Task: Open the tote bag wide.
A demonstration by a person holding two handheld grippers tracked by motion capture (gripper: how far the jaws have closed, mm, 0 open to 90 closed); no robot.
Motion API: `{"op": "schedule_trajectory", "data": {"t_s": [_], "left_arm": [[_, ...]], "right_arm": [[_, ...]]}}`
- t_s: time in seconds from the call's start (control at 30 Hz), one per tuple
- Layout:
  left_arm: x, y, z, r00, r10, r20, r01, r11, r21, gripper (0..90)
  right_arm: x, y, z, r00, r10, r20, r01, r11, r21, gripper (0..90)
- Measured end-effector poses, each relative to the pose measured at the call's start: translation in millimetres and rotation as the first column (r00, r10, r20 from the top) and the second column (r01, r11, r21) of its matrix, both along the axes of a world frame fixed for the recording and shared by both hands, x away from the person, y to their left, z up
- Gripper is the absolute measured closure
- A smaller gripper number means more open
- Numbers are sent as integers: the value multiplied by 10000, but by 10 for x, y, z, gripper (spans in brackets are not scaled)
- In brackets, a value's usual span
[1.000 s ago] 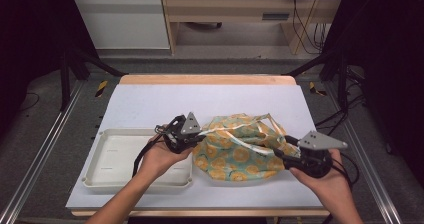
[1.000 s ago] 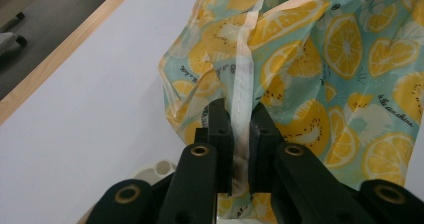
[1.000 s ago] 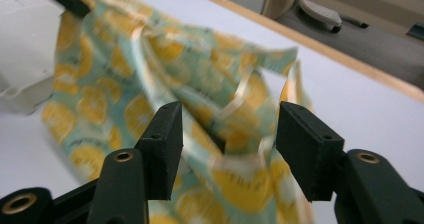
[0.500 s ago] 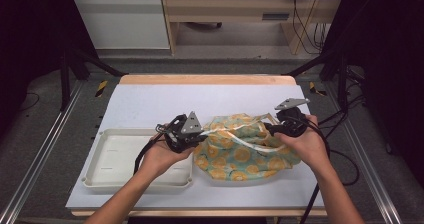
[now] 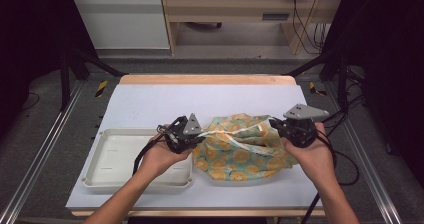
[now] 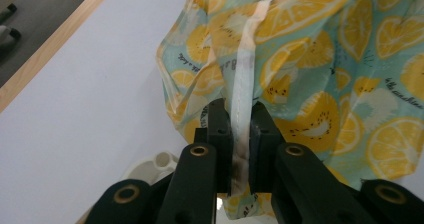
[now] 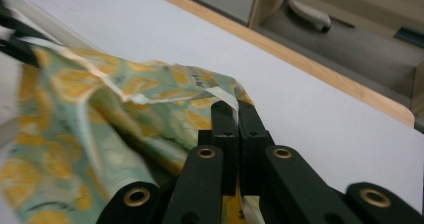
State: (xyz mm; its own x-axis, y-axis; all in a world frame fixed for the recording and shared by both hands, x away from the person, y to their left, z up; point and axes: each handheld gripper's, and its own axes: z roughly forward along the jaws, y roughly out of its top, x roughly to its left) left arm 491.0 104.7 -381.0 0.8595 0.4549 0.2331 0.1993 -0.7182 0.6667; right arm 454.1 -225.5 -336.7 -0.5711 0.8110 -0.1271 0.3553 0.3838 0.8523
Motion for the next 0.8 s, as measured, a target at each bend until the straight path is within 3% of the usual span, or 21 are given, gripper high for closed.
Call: {"op": "schedule_trajectory", "data": {"t_s": [0.13,0.17,0.2,0.37,0.4,0.5,0.57,0.6,0.67,0.73,0.77,0.8], "left_arm": [[55,-22,-54,9997,227,7,-227,9995,216,833],[67,-27,-65,9996,270,0,-270,9993,241,833],[79,-34,-77,9994,331,32,-332,9991,264,834],[132,-43,-80,9972,725,203,-727,9973,122,841],[145,-41,-72,9960,852,277,-854,9963,47,844],[154,-39,-58,9938,1045,386,-1041,9945,-114,845],[163,-31,-33,9906,1242,566,-1228,9920,-282,846],[163,-31,-33,9906,1242,566,-1228,9920,-282,847],[168,-20,-8,9866,1443,762,-1404,9886,-539,848],[169,-15,10,9853,1482,846,-1442,9882,-524,848],[168,-11,33,9837,1547,914,-1489,9866,-675,849],[166,-7,47,9833,1557,938,-1475,9851,-887,849]], "right_arm": [[-362,-45,34,9987,196,475,-214,9991,374,897],[-362,-45,34,9987,196,475,-214,9991,374,897],[-539,-85,16,9976,286,630,-325,9976,613,899],[-803,-115,-49,9953,623,739,-686,9939,860,900],[-938,-117,-125,9943,816,687,-870,9930,796,900],[-1016,-106,-219,9947,919,462,-950,9930,705,900],[-1077,-77,-428,9945,1044,-69,-1041,9938,380,900],[-1077,-77,-428,9945,1044,-69,-1041,9938,380,900],[-1057,-68,-646,9927,1051,-599,-1039,9943,234,900],[-1043,-61,-714,9918,1027,-763,-1012,9946,231,900],[-1001,-36,-849,9881,1068,-1110,-1057,9943,159,900],[-984,-27,-888,9870,1072,-1195,-1073,9942,58,900]]}}
